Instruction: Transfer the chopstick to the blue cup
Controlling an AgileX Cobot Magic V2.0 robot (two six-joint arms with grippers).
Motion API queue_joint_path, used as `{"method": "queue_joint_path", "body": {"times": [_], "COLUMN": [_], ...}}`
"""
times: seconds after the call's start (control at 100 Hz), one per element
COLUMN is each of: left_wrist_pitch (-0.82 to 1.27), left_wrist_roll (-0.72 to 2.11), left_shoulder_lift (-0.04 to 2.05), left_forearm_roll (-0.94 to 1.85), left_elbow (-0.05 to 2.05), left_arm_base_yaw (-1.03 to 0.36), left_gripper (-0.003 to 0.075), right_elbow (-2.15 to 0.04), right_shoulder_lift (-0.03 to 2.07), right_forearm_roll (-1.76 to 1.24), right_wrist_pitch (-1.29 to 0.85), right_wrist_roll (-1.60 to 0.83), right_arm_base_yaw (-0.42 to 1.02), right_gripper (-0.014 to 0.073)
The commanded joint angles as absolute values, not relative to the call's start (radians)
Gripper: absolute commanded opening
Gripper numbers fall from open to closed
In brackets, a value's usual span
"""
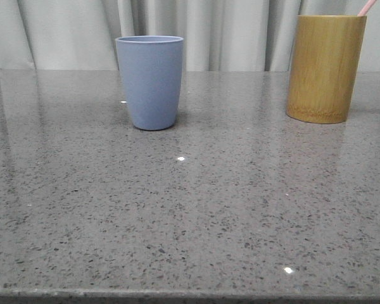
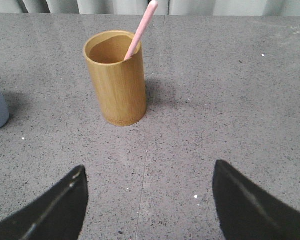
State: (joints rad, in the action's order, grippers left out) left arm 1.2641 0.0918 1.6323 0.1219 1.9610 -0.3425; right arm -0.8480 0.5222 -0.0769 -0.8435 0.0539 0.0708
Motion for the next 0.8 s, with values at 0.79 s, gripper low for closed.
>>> {"method": "queue_joint_path", "body": {"times": [0.79], "left_wrist_pitch": [0.927], "left_wrist_roll": [0.091], "left_shoulder_lift": [0.889], "left_forearm_roll": [0.131], "left_elbow": [0.955], "left_arm_base_yaw": [-0.004], "left_gripper": [0.0372], "right_elbow": [-0.88], "right_shoulder_lift": [0.535], "right_forearm_roll": [-0.079], "right_wrist_pitch": [-0.766], "right_wrist_roll": [0.051], "right_arm_base_yaw": [0.069], "right_gripper": [0.0531]}}
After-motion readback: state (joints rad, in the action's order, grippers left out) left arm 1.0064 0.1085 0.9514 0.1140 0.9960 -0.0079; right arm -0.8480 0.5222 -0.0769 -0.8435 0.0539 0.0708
